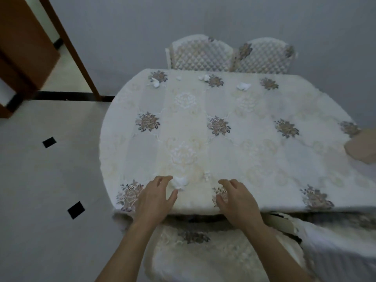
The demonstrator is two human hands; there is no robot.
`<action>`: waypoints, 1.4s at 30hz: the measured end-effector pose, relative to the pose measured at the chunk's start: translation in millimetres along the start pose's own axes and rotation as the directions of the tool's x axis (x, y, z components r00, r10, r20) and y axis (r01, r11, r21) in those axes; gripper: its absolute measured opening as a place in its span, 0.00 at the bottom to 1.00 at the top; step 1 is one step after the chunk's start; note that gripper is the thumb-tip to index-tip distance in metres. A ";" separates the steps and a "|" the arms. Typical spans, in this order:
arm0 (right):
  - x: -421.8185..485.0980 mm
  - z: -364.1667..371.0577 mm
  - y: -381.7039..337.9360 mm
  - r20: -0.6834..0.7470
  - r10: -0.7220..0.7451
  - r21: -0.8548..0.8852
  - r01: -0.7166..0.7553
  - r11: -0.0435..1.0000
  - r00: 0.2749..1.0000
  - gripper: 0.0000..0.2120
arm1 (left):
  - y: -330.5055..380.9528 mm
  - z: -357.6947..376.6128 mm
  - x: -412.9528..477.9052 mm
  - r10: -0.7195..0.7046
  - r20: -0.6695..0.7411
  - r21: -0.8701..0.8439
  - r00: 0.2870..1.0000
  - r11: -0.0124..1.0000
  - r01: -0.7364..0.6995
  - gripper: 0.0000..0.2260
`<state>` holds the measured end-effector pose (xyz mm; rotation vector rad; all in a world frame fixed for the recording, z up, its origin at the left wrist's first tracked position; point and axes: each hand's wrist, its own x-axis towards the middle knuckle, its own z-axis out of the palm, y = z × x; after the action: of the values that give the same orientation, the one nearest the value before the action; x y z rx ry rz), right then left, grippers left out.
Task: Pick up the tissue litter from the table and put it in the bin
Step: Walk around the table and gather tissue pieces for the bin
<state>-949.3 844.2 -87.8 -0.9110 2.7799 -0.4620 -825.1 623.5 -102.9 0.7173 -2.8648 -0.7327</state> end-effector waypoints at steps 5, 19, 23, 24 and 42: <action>21.1 16.5 14.9 0.057 0.046 0.022 -0.047 0.999 0.997 0.20 | -11.2 22.2 21.4 -0.007 0.084 0.046 0.996 0.999 0.003 0.19; 107.5 85.2 35.7 0.222 0.053 0.100 -0.076 0.992 0.974 0.29 | -31.2 79.9 69.4 -0.102 0.266 0.138 0.958 0.988 0.067 0.26; 110.3 96.0 38.0 0.137 0.047 0.083 -0.058 0.995 0.989 0.19 | -29.0 83.9 67.3 -0.071 0.203 0.125 0.977 0.991 0.046 0.19; 109.5 98.5 39.2 0.097 0.045 0.086 -0.053 0.995 0.994 0.14 | -27.9 84.7 66.1 -0.062 0.187 0.117 0.980 0.992 0.040 0.18; 102.1 90.5 22.4 0.132 0.177 0.256 -0.206 0.944 0.975 0.09 | -16.6 84.1 58.3 -0.282 0.076 -0.214 0.956 0.932 0.292 0.13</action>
<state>-1019.0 778.7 -187.7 -0.5793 2.5907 -0.7132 -887.0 619.6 -186.0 1.1113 -2.6803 -1.0996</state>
